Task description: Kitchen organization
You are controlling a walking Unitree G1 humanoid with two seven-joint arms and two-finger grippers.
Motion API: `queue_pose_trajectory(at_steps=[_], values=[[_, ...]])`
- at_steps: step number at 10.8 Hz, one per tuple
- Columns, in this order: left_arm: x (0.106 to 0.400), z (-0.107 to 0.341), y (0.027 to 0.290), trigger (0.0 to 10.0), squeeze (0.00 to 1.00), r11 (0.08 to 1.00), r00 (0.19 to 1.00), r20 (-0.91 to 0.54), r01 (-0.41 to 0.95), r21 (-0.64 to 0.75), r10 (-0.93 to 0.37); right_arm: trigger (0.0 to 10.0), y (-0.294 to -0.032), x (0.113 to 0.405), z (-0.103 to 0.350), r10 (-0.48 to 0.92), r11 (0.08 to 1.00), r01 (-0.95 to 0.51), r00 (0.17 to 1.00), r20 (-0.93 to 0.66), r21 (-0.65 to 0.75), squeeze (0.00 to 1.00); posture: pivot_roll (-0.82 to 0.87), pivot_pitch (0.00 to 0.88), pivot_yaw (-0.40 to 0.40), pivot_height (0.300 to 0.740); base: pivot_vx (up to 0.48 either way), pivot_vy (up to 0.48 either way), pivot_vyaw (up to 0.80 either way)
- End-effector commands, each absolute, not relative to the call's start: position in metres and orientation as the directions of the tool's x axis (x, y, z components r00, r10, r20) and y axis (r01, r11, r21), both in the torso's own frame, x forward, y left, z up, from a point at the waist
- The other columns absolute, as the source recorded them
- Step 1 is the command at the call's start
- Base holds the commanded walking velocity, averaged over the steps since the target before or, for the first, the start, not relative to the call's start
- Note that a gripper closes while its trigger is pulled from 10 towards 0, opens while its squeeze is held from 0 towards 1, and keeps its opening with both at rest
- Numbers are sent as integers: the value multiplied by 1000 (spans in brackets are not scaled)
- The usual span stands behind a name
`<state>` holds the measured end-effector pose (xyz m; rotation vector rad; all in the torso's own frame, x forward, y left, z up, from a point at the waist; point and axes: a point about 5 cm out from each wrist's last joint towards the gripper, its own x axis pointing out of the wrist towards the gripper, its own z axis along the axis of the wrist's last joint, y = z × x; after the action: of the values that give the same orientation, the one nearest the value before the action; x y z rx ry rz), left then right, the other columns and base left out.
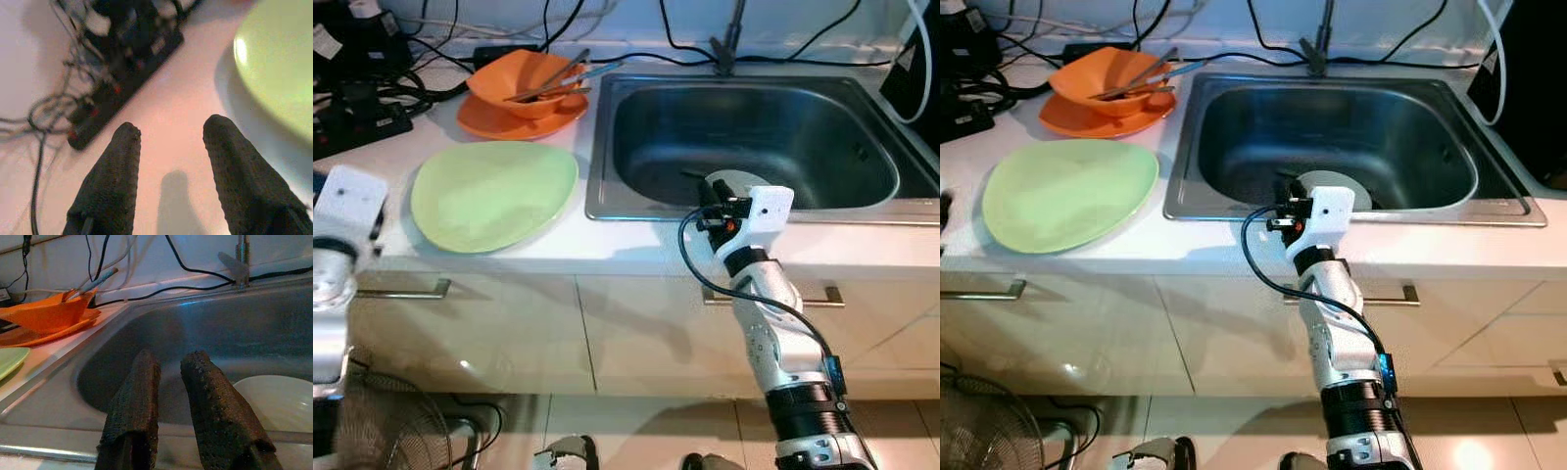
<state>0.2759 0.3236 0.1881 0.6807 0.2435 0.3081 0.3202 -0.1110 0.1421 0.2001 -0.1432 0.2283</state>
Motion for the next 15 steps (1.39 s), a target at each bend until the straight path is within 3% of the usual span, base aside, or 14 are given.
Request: queue_pose_trajectory(at_steps=[1, 6, 15], values=[[276, 179, 319, 10000, 0, 746, 922, -187, -142, 650, 338, 10000, -110, 322, 143, 208, 956, -236, 965, 161, 174, 0, 145, 97, 26, 740, 0, 0, 0], [293, 175, 271, 10000, 0, 845, 968, -237, 59, 532, 82, 10000, -110, 323, 143, 201, 958, -228, 967, 159, 177, 0, 136, 99, 28, 740, 0, 0, 0], [302, 171, 231, 10000, 0, 855, 969, -240, 178, 487, -65, 10000, -108, 324, 141, 202, 957, -227, 968, 151, 178, 0, 132, 98, 30, 740, 0, 0, 0]])
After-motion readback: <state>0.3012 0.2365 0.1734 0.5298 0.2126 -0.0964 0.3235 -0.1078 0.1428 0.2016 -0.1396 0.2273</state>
